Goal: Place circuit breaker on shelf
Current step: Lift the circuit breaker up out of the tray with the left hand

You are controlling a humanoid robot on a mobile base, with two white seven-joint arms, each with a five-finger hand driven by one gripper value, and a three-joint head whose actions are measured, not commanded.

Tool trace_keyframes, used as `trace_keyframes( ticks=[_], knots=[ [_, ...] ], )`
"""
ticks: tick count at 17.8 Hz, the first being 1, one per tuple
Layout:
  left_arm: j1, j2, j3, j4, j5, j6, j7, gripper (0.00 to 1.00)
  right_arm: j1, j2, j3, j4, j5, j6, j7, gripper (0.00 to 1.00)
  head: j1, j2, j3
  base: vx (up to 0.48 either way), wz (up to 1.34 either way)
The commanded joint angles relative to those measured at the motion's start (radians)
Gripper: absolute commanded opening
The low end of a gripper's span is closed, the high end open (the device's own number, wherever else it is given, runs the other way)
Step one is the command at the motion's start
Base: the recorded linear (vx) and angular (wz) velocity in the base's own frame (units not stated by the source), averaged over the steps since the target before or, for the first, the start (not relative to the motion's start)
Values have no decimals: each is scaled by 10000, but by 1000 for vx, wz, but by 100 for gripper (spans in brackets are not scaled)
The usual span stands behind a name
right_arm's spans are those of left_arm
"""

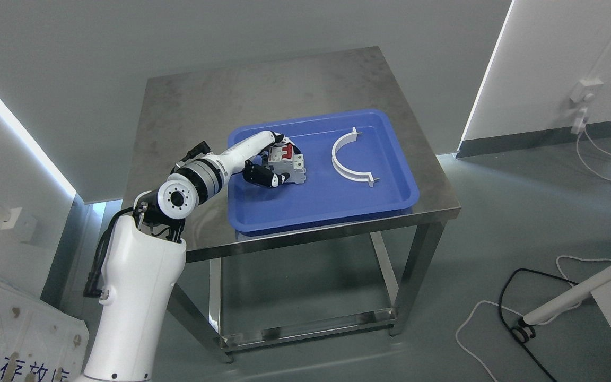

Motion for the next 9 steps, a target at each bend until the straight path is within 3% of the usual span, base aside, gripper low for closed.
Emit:
trace_keyframes(
  ticks=[1,4,5,7,9],
  knots=[
    [-17,-787,2651,-241,1430,-1650,155,11,1,-175,0,0,0,-4,-2,100,0,0,0,0,0],
    [-2,-787,3481,-319,3933,-2848,1392,11,1,-175,0,0,0,-4,-2,100,0,0,0,0,0],
    [29,-787,3528,-319,4455,-3125,2568,12,1,-175,0,0,0,-4,-2,100,0,0,0,0,0],
    [121,-787,3437,-487,4644,-3220,6469,15,1,-175,0,0,0,-4,-2,100,0,0,0,0,0],
    [380,-787,2964,-610,4690,-3251,9286,14,1,-175,0,0,0,-4,-2,100,0,0,0,0,0]
  ],
)
